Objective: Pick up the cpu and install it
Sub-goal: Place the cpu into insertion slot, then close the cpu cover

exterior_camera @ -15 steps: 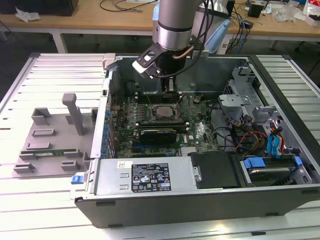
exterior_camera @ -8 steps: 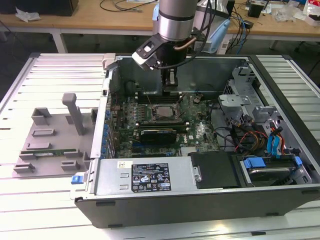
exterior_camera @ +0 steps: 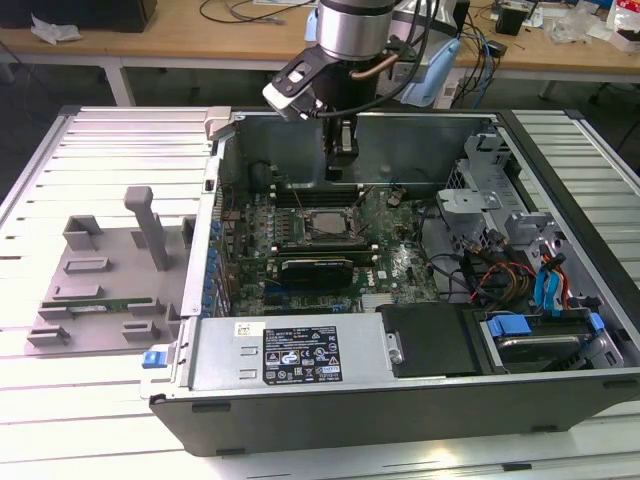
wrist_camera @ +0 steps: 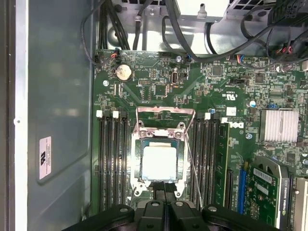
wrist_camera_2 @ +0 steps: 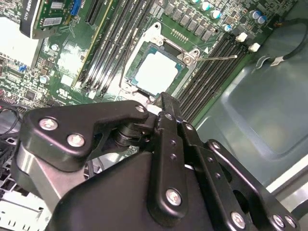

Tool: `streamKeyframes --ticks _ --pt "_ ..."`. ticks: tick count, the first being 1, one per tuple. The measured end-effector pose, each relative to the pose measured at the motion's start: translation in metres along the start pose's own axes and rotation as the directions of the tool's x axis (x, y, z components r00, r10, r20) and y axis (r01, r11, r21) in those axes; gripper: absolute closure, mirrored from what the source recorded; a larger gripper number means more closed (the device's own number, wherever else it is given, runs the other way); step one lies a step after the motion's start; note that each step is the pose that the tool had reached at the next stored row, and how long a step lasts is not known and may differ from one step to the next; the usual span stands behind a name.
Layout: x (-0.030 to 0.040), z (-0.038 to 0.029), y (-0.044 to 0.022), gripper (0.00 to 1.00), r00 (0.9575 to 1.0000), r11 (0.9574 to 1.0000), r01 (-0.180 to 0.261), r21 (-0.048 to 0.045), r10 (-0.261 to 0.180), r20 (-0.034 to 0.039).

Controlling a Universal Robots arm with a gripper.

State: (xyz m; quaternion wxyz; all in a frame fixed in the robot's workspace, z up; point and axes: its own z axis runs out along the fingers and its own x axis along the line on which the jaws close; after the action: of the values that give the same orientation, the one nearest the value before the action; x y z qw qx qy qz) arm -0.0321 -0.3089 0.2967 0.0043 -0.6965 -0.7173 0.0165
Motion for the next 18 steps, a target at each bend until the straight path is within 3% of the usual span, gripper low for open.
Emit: streamKeyframes --ticks 16,17,18 --pt "0.0000 -0.0005 0.0005 0.89 1.0000 1.0000 0.000 0.0000 0.000 0.0001" --pt "-0.0001 -0.0006 0.0014 0.89 1.0000 1.0000 0.000 0.0000 0.000 0.0001" --pt "-0.0002 -0.0007 0.0068 0.89 1.0000 1.0000 0.000 0.0001 0.000 0.0002"
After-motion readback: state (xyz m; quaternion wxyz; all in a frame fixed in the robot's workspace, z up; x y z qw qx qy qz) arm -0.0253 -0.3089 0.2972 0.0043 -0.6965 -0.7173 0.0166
